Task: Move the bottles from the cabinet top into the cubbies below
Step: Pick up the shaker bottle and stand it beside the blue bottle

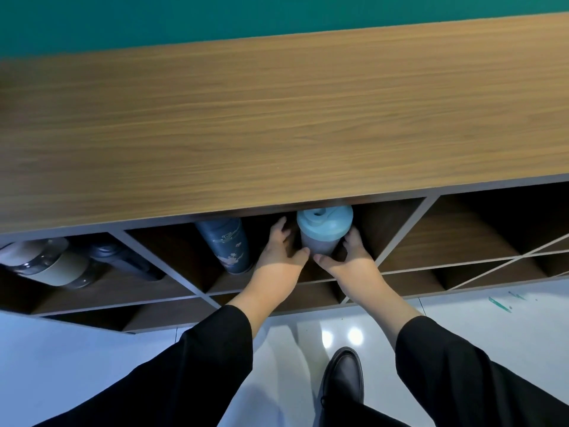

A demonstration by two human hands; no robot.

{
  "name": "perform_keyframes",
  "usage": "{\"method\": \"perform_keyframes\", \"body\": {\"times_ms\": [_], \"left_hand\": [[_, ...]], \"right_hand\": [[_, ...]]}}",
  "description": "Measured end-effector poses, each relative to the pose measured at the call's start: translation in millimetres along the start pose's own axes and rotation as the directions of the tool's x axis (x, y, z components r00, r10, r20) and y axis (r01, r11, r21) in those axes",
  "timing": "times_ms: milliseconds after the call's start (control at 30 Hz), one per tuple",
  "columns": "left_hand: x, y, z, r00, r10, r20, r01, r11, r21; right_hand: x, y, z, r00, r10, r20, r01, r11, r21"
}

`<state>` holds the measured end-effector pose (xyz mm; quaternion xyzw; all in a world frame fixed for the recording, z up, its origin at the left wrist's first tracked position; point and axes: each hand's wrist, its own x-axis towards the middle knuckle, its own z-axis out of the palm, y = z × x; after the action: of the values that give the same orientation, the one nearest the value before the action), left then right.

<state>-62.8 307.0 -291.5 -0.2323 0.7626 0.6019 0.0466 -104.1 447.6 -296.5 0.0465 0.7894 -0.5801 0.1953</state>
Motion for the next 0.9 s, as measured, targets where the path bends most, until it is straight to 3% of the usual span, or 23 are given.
{"method": "perform_keyframes", "body": {"times_ms": [200, 333, 500, 733, 900], "left_hand": [[-3, -13, -15, 0.994, -0.036, -0.102, 0.032, 0.999, -0.038], [9, -2, -7, 0.999, -0.001, -0.032, -0.002, 0.997, -0.082], [5, 3, 2, 0.98, 0.078, 0.184, -0.066, 0.995, -0.072], [2, -15, 17, 0.996, 0.081, 0.024, -0.075, 0.977, -0.199], [10, -26, 20, 0.985, 0.074, 0.156, -0.05, 0.986, -0.157]], "right_hand": [[-30, -2, -1, 0.991, 0.024, -0.135, -0.02, 0.999, 0.036], [-32, -3, 11, 0.989, 0.002, -0.146, 0.009, 0.997, 0.078], [-24, -8, 22, 0.993, -0.03, -0.113, 0.04, 0.996, 0.085], [-5, -1, 7, 0.998, -0.031, -0.052, 0.033, 0.999, 0.037], [-8, 4, 11, 0.999, -0.024, -0.038, 0.027, 0.995, 0.098]]}}
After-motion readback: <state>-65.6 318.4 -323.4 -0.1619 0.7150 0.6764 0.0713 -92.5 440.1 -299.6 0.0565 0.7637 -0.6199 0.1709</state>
